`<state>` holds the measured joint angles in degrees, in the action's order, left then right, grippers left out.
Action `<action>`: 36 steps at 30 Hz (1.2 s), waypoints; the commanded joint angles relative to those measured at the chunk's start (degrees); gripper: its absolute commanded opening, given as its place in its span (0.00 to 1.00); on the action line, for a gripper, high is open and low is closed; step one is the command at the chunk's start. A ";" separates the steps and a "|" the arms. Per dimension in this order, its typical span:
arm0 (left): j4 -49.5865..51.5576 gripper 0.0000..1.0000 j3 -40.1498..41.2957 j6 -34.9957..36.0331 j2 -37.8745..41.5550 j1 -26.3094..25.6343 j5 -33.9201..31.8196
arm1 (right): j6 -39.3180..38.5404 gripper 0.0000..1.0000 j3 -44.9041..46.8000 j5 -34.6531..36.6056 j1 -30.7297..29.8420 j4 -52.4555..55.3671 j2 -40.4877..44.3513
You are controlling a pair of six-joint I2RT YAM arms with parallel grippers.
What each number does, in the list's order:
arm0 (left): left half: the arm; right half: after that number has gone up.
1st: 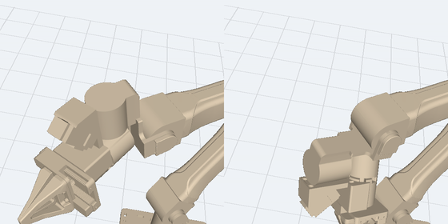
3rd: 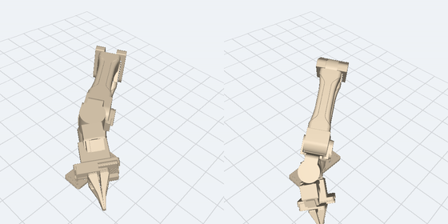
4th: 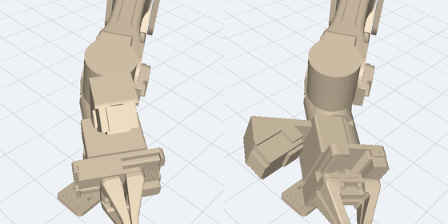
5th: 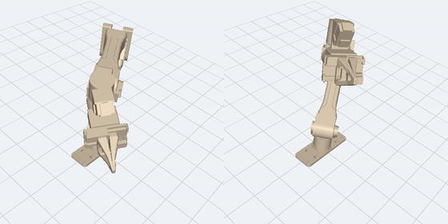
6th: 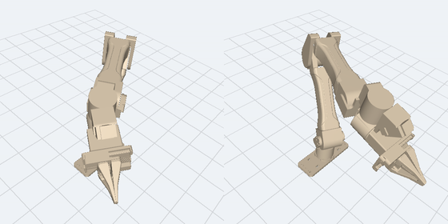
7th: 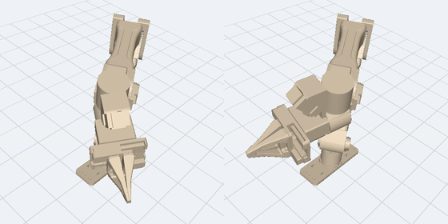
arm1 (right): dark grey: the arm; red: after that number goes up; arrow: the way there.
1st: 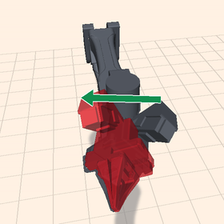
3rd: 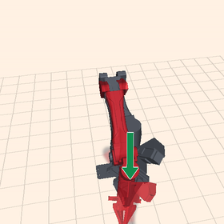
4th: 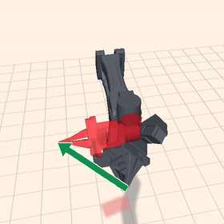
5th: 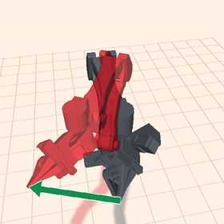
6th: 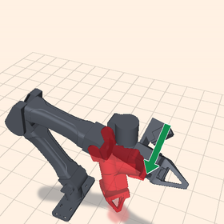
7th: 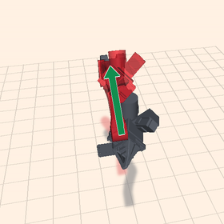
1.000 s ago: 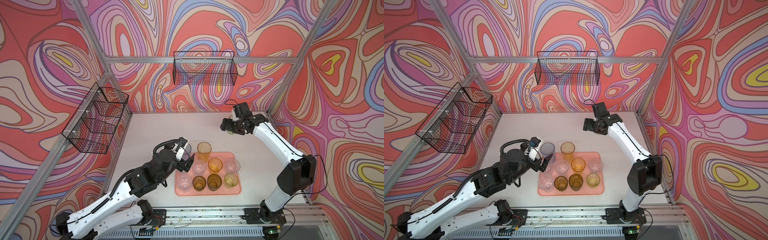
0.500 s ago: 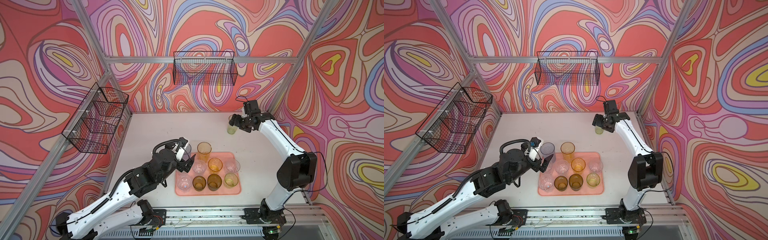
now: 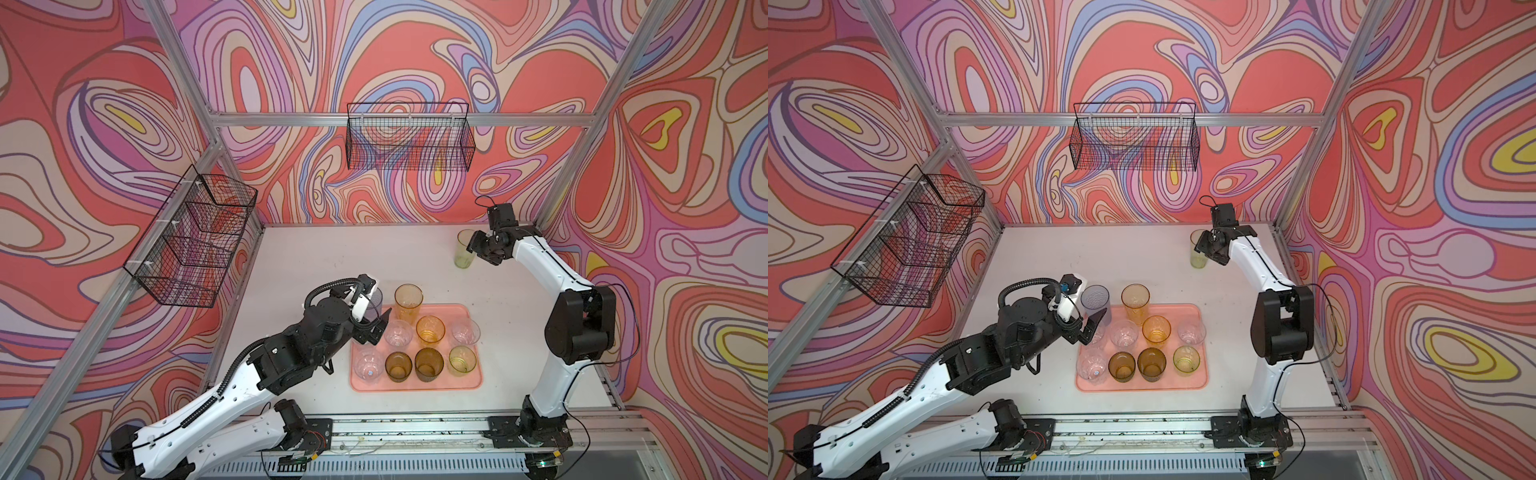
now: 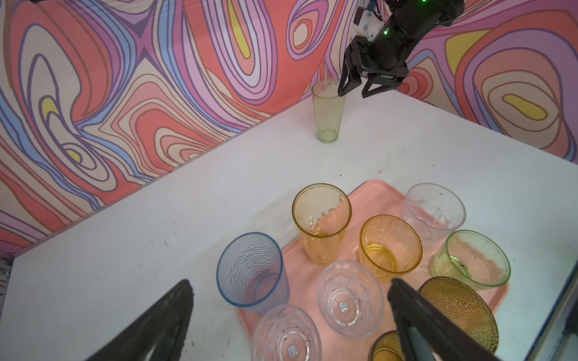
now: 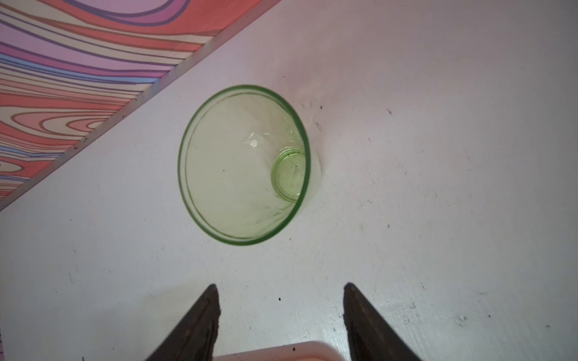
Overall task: Place the glasses into the tray
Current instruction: Pick up the glass from the top-right of the table.
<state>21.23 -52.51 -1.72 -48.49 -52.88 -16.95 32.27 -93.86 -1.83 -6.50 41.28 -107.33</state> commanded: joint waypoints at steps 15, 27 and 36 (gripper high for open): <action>1.24 1.00 -1.64 0.14 -0.64 -0.05 -0.02 | 1.92 0.52 -3.15 0.50 2.04 -2.96 -4.43; 1.46 1.00 -1.80 0.23 -1.08 -0.05 -0.36 | 2.41 0.48 -4.59 0.04 2.81 -3.37 -6.81; 1.47 1.00 -1.83 0.33 -1.35 -0.03 -0.67 | 1.88 0.39 -5.45 0.23 2.86 -2.93 -8.03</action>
<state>21.32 -52.51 -1.69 -49.63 -52.88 -16.97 34.15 -98.17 -1.83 -4.05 37.91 -113.93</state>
